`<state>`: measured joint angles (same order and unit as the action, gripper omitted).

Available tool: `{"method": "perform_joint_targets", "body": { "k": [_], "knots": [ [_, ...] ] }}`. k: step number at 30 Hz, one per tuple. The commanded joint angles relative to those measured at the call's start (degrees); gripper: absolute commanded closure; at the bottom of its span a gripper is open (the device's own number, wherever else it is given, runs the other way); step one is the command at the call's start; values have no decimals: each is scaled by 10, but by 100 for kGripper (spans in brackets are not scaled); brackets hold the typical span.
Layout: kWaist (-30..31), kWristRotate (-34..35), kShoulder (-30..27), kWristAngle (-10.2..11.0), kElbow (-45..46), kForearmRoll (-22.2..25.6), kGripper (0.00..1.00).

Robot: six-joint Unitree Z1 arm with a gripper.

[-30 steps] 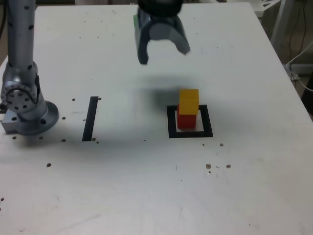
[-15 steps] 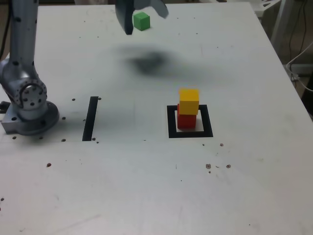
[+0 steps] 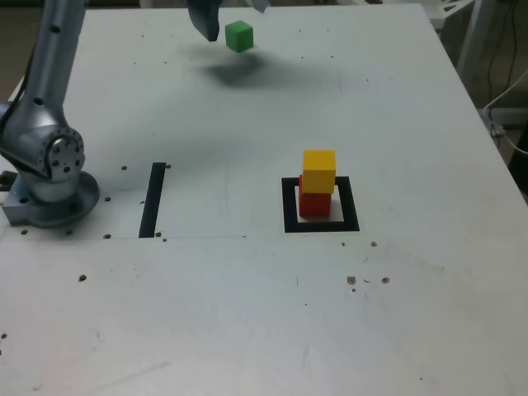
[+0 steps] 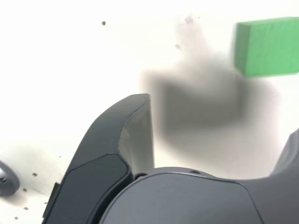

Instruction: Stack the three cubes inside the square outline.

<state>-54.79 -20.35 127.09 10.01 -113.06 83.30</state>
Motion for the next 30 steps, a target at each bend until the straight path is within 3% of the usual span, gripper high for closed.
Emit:
{"method": "perform_joint_targets", "body": {
  "k": [1, 13, 23, 30],
  "knots": [
    [-10, -6, 30, -3, -42, 13, 0],
    [-46, -28, 130, -21, -188, 54, 0],
    [-48, -34, 172, -39, -239, 71, 3],
    [-49, -34, 196, -51, -258, 84, 16]
  ]
}}
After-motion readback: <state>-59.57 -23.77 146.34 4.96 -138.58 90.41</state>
